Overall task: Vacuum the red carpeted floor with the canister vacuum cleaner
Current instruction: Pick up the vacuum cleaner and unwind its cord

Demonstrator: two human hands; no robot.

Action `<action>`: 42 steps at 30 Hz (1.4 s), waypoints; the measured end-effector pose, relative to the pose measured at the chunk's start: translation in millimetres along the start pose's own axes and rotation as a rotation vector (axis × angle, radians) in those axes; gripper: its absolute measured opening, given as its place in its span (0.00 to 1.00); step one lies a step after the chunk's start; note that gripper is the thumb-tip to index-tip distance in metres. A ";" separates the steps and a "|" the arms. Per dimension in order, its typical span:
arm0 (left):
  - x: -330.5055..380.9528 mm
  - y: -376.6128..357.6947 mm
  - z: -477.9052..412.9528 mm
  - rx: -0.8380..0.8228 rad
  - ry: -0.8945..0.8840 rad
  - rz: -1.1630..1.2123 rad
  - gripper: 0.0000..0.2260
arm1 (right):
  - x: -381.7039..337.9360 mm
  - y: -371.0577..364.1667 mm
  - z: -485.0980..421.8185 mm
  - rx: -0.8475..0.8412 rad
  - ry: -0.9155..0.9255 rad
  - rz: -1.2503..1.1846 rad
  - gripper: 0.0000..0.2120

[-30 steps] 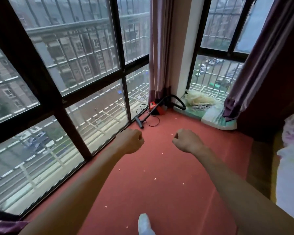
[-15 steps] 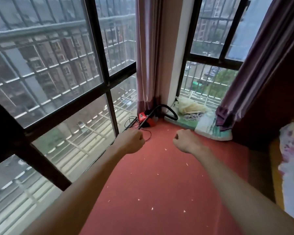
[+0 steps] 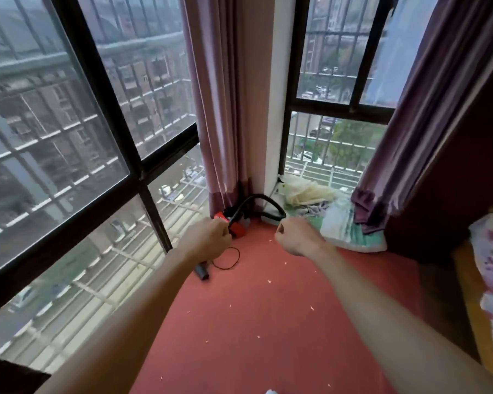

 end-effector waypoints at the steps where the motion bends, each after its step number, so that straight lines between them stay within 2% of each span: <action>1: -3.3 -1.5 -18.0 -0.015 0.008 -0.002 0.10 | 1.7 3.0 -18.8 -0.009 -0.006 -0.004 0.12; 11: -38.9 -13.4 -166.1 -0.073 0.060 0.063 0.10 | 2.3 7.5 -178.1 -0.069 0.008 0.009 0.10; 24: -107.0 -37.3 -380.1 -0.099 -0.002 0.021 0.13 | -20.5 17.1 -387.6 -0.089 -0.053 0.059 0.12; 29: -140.6 -63.9 -441.9 -0.168 0.002 0.047 0.15 | -27.7 10.5 -450.4 -0.121 -0.085 0.104 0.13; 34: -152.3 -97.8 -499.6 -0.255 0.021 0.110 0.12 | -21.0 -3.4 -519.5 -0.178 -0.133 0.099 0.12; 42: -179.5 -208.6 -589.4 -0.418 0.204 0.253 0.09 | 1.4 -87.5 -657.8 -0.364 -0.051 0.164 0.10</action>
Point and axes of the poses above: each hand's wrist, its own z-axis away from the middle knuckle, its own y-axis out of the back of the hand, x = y × z, the point moved 10 cm from there along -z, towards the middle knuckle, and after that the axes turned 14 degrees about -z, right-handed, at the moved point
